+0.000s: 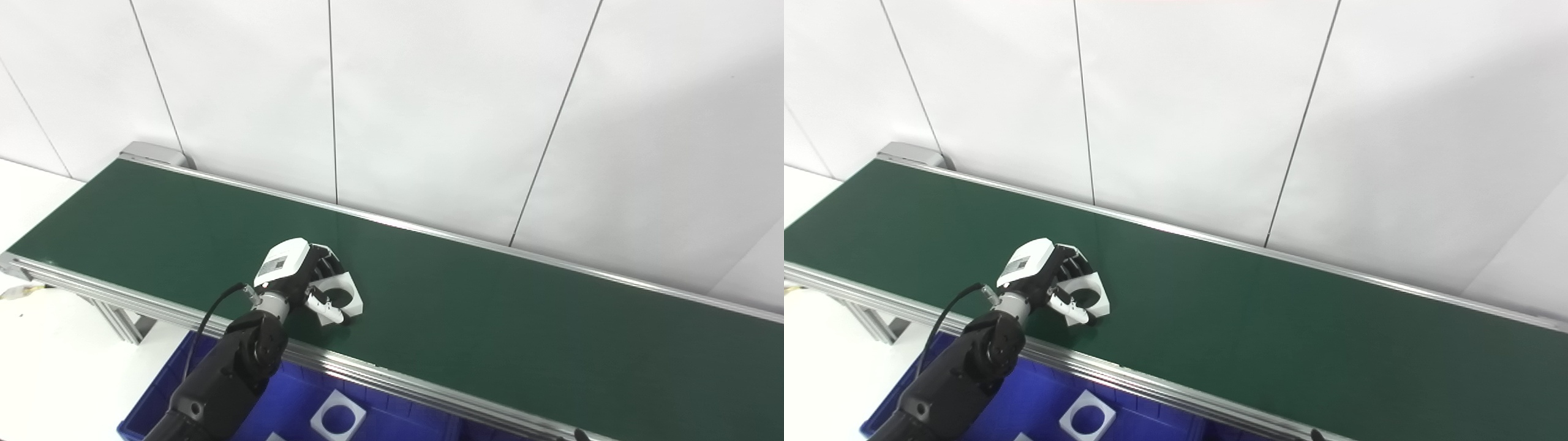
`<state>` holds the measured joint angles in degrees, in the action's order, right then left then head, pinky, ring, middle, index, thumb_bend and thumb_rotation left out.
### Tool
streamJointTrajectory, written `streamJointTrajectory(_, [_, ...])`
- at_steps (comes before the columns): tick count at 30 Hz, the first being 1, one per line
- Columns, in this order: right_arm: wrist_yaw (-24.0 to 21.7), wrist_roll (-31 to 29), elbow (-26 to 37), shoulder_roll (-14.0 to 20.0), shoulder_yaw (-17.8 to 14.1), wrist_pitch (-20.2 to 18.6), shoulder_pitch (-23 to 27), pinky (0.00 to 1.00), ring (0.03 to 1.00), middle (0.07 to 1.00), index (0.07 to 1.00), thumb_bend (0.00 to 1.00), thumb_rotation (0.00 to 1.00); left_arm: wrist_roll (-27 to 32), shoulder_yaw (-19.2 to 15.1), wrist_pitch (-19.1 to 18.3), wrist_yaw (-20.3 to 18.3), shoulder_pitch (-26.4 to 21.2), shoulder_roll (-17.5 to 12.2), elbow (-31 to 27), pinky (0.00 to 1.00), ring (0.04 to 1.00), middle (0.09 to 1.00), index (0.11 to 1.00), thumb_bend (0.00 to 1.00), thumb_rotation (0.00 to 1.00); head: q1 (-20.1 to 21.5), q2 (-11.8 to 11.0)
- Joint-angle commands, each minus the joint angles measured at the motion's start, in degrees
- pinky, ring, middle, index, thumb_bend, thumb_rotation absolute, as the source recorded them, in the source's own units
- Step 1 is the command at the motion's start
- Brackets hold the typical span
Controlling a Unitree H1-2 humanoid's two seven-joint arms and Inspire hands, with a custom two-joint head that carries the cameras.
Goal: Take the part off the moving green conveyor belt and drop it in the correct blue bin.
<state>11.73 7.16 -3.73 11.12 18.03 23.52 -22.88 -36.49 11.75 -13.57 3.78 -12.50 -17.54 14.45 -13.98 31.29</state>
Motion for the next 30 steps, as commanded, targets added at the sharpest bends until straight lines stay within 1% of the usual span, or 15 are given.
streamJointTrajectory(1, [0.56, 0.30, 1.75, 0.20, 0.34, 3.40, 0.01, 0.83, 0.860, 0.901, 0.981, 0.72, 0.32, 0.95, -0.84, 0.15, -0.29, 0.55, -0.67, -2.10, 0.21, 0.298, 0.396, 0.512, 0.51, 0.00, 0.37, 0.27])
streamJointTrajectory(3, [0.65, 0.30, 2.06, 0.16, 0.51, 3.40, -0.15, 0.83, 0.861, 0.901, 0.982, 0.71, 0.32, 2.17, -1.82, 0.73, 0.13, 1.37, -0.59, -3.94, 0.22, 0.311, 0.398, 0.512, 0.51, 0.00, 1.12, 0.87])
streamJointTrajectory(5, [0.72, 0.48, 2.47, 0.02, 0.51, 3.40, -0.44, 0.84, 0.863, 0.905, 0.983, 0.70, 0.31, 3.82, -3.17, 2.06, 0.60, 2.64, -0.48, -6.78, 0.20, 0.286, 0.395, 0.511, 0.51, 0.00, 2.09, 1.45])
streamJointTrajectory(6, [0.84, 0.72, 2.64, -0.04, 0.49, 3.40, -0.57, 0.83, 0.859, 0.905, 0.978, 0.71, 0.32, 4.54, -3.73, 2.58, 0.67, 3.19, -0.44, -8.07, 0.22, 0.306, 0.399, 0.509, 0.51, 0.00, 2.28, 1.55])
streamJointTrajectory(9, [1.06, 1.31, 3.57, -0.30, 0.53, 3.39, -1.05, 0.82, 0.850, 0.903, 0.966, 0.72, 0.33, 7.38, -5.24, 4.80, -0.45, 5.66, -0.91, -13.78, 0.24, 0.315, 0.397, 0.507, 0.51, 0.00, 4.96, 2.89])
streamJointTrajectory(11, [0.89, 1.06, 4.03, -0.35, 0.71, 3.40, -1.22, 0.82, 0.849, 0.898, 0.964, 0.72, 0.31, 8.70, -5.83, 6.20, -0.66, 7.00, -1.10, -16.27, 0.21, 0.281, 0.389, 0.505, 0.51, 0.00, 6.22, 3.51])
streamJointTrajectory(12, [1.17, 1.39, 4.16, -0.31, 0.89, 3.40, -1.20, 0.82, 0.847, 0.895, 0.962, 0.72, 0.31, 9.58, -6.06, 7.51, -0.91, 7.95, -1.30, -17.59, 0.20, 0.272, 0.430, 0.495, 0.52, 0.00, 6.93, 3.93])
streamJointTrajectory(14, [1.47, 1.69, 4.44, -0.26, 1.18, 3.40, -1.21, 0.79, 0.832, 0.879, 0.951, 0.73, 0.33, 11.24, -6.40, 9.53, -1.96, 9.81, -1.84, -20.14, 0.23, 0.297, 0.399, 0.507, 0.51, 0.00, 8.57, 4.80])
streamJointTrajectory(18, [1.05, 1.80, 5.49, -0.62, 1.22, 3.38, -1.73, 0.79, 0.831, 0.873, 0.942, 0.76, 0.34, 13.34, -6.81, 11.82, -3.73, 12.47, -2.45, -23.46, 0.23, 0.297, 0.392, 0.506, 0.51, 0.00, 12.13, 7.15])
streamJointTrajectory(21, [1.32, 2.44, 6.08, -0.74, 1.38, 3.38, -1.84, 0.78, 0.822, 0.863, 0.936, 0.77, 0.34, 14.82, -6.62, 14.73, -4.84, 13.87, -2.69, -24.49, 0.22, 0.278, 0.390, 0.500, 0.51, 0.00, 13.69, 8.11])
streamJointTrajectory(24, [1.35, 3.45, 6.60, -1.00, 1.24, 3.39, -1.96, 0.78, 0.822, 0.861, 0.931, 0.79, 0.37, 15.20, -5.54, 19.89, -5.41, 14.72, -3.20, -24.19, 0.21, 0.263, 0.388, 0.495, 0.51, 0.00, 15.59, 9.35])
streamJointTrajectory(26, [1.25, 3.76, 7.10, -1.44, 0.88, 3.39, -2.22, 0.78, 0.820, 0.859, 0.926, 0.80, 0.38, 16.27, -4.82, 22.32, -6.45, 15.12, -3.28, -23.59, 0.23, 0.288, 0.401, 0.501, 0.51, 0.00, 16.42, 10.21])
streamJointTrajectory(28, [0.88, 3.70, 7.58, -1.77, 0.47, 3.37, -2.50, 0.77, 0.816, 0.854, 0.922, 0.81, 0.38, 16.98, -4.10, 23.61, -7.85, 15.53, -3.37, -23.17, 0.25, 0.313, 0.419, 0.503, 0.51, 0.00, 16.92, 10.96])
streamJointTrajectory(29, [0.71, 3.65, 7.82, -1.86, 0.28, 3.36, -2.60, 0.78, 0.818, 0.854, 0.922, 0.81, 0.38, 16.73, -3.60, 23.67, -8.54, 15.80, -3.44, -23.12, 0.26, 0.323, 0.427, 0.503, 0.51, 0.00, 17.29, 12.08])
streamJointTrajectory(30, [0.55, 3.61, 7.98, -1.95, 0.13, 3.36, -2.67, 0.78, 0.818, 0.854, 0.923, 0.82, 0.39, 16.49, -3.33, 23.67, -8.98, 15.97, -3.46, -23.12, 0.27, 0.330, 0.428, 0.501, 0.51, 0.00, 17.29, 12.08])
